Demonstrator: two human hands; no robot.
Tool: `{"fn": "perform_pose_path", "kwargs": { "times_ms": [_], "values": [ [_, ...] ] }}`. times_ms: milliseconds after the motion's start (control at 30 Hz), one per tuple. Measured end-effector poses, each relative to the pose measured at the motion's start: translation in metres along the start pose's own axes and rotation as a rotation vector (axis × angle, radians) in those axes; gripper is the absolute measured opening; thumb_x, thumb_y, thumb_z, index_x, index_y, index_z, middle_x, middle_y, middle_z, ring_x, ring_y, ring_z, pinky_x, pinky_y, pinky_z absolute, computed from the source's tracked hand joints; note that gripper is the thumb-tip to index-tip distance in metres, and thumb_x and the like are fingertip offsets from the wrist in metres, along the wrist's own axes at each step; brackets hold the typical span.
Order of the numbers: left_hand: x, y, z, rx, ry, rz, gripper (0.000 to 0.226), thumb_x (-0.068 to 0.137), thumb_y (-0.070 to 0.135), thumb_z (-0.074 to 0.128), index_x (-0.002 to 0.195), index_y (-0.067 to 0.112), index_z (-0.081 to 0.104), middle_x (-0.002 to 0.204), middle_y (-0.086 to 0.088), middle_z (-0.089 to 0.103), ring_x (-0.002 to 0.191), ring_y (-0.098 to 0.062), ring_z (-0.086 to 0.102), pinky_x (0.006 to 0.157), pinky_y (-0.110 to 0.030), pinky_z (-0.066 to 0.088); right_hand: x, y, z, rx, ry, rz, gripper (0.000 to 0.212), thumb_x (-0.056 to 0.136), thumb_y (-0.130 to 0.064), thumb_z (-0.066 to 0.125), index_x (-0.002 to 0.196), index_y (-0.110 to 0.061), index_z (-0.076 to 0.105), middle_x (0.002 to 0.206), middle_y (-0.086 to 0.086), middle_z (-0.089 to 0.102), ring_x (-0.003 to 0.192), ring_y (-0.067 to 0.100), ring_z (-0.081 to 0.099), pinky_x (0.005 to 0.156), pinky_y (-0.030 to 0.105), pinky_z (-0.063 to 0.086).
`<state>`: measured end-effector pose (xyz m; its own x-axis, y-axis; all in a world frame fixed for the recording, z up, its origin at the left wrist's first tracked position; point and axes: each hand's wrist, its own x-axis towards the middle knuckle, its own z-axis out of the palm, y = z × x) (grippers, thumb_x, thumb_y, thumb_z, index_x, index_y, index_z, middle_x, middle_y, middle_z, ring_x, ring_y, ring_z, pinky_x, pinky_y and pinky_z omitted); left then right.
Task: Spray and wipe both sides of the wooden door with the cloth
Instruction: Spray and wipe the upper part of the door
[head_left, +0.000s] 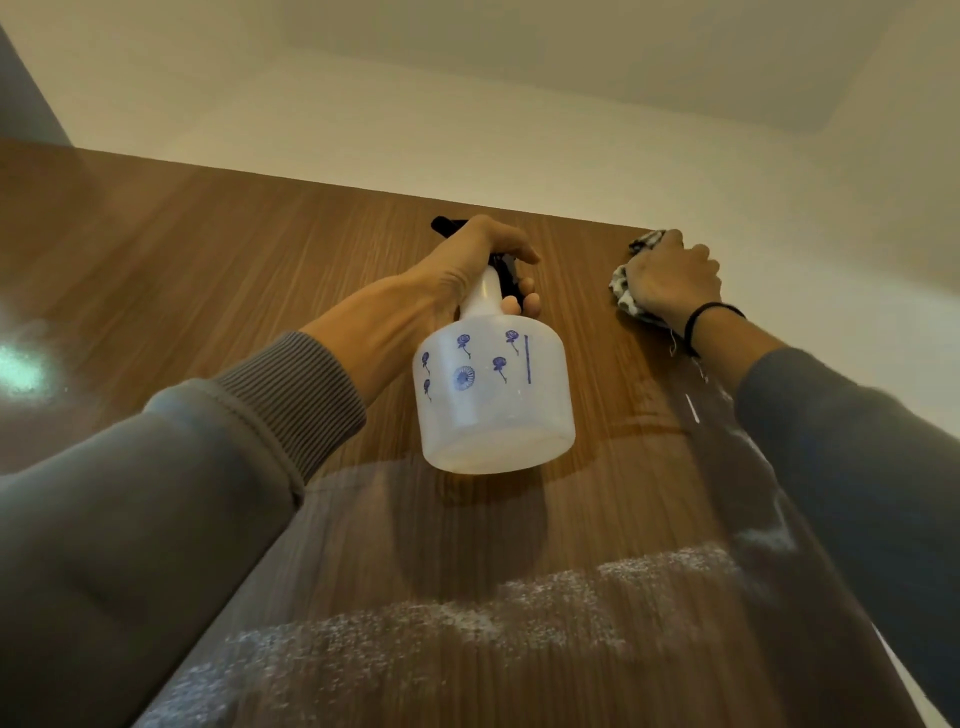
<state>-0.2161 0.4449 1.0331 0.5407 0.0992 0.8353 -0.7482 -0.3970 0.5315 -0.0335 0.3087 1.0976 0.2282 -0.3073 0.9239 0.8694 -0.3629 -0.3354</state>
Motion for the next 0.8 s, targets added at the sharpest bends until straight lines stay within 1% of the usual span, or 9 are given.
{"fn": "perform_pose_path", "kwargs": {
  "times_ms": [233,300,367,433,467,533,633,700,800],
  "values": [
    [0.000,-0.002,0.002,-0.008,0.000,0.017,0.008,0.088,0.010,0.061,0.083,0.008,0.054,0.065,-0.007,0.056,0.053,-0.018,0.058,0.038,-0.018,0.043,-0.046,0.035,-0.007,-0.028,-0.020,-0.072,0.044,0.107,-0.034,0.033,0.142,-0.009,0.038,0.140,0.022,0.042,0.127,0.041,0.043,0.103,0.049,0.038],
    [0.001,-0.002,0.000,-0.012,-0.006,0.016,0.007,0.088,0.010,0.061,0.085,0.008,0.054,0.064,-0.006,0.057,0.053,-0.018,0.058,0.038,-0.018,0.043,-0.046,0.031,-0.009,-0.040,-0.027,-0.081,0.043,0.105,-0.031,0.036,0.141,-0.009,0.041,0.141,0.021,0.044,0.126,0.040,0.045,0.104,0.050,0.039],
    [0.002,-0.002,0.000,-0.016,-0.014,0.009,0.008,0.087,0.010,0.061,0.085,0.008,0.054,0.064,-0.006,0.057,0.052,-0.018,0.059,0.038,-0.018,0.043,-0.052,0.022,-0.009,-0.056,-0.011,-0.141,0.041,0.102,-0.027,0.040,0.137,-0.007,0.047,0.143,0.019,0.046,0.128,0.037,0.045,0.108,0.050,0.039],
    [0.002,-0.003,0.000,-0.008,-0.021,0.011,0.009,0.086,0.011,0.062,0.083,0.008,0.054,0.065,-0.006,0.057,0.052,-0.018,0.059,0.038,-0.019,0.043,-0.068,0.011,-0.005,-0.064,-0.033,-0.268,0.036,0.103,-0.026,0.040,0.134,-0.008,0.048,0.144,0.015,0.045,0.131,0.033,0.043,0.110,0.047,0.037],
    [0.002,-0.003,0.001,-0.003,-0.020,0.014,0.009,0.086,0.011,0.061,0.082,0.008,0.054,0.065,-0.006,0.057,0.052,-0.018,0.059,0.038,-0.018,0.042,-0.078,0.005,-0.001,-0.053,-0.065,-0.334,0.036,0.105,-0.026,0.038,0.136,-0.010,0.047,0.148,0.013,0.043,0.134,0.031,0.042,0.112,0.047,0.036],
    [0.002,-0.002,0.001,0.001,-0.008,0.034,0.009,0.086,0.012,0.061,0.082,0.008,0.055,0.065,-0.006,0.058,0.052,-0.018,0.058,0.038,-0.018,0.041,-0.098,-0.008,0.006,-0.016,-0.127,-0.458,0.041,0.108,-0.031,0.036,0.145,-0.015,0.041,0.158,0.010,0.035,0.144,0.030,0.035,0.118,0.051,0.032],
    [0.004,-0.003,0.001,0.013,0.016,0.055,0.010,0.084,0.013,0.063,0.085,0.006,0.056,0.066,-0.006,0.059,0.053,-0.018,0.055,0.039,-0.018,0.041,-0.118,-0.011,0.007,0.070,-0.208,-0.610,0.044,0.109,-0.037,0.040,0.150,-0.021,0.039,0.163,0.005,0.031,0.151,0.026,0.026,0.121,0.053,0.026],
    [0.004,-0.003,0.001,0.006,0.011,0.050,0.011,0.083,0.013,0.064,0.085,0.006,0.055,0.067,-0.006,0.059,0.055,-0.018,0.055,0.038,-0.019,0.041,-0.129,-0.001,0.002,0.090,-0.258,-0.653,0.047,0.109,-0.037,0.036,0.154,-0.024,0.035,0.166,0.002,0.025,0.155,0.021,0.017,0.125,0.049,0.018],
    [0.004,-0.004,-0.001,-0.026,0.005,0.038,0.010,0.084,0.012,0.063,0.082,0.008,0.054,0.067,-0.006,0.058,0.056,-0.018,0.058,0.038,-0.020,0.041,-0.135,0.016,-0.007,0.075,-0.240,-0.650,0.051,0.108,-0.038,0.029,0.157,-0.025,0.030,0.167,0.000,0.021,0.155,0.018,0.014,0.126,0.047,0.012]
  ]
}}
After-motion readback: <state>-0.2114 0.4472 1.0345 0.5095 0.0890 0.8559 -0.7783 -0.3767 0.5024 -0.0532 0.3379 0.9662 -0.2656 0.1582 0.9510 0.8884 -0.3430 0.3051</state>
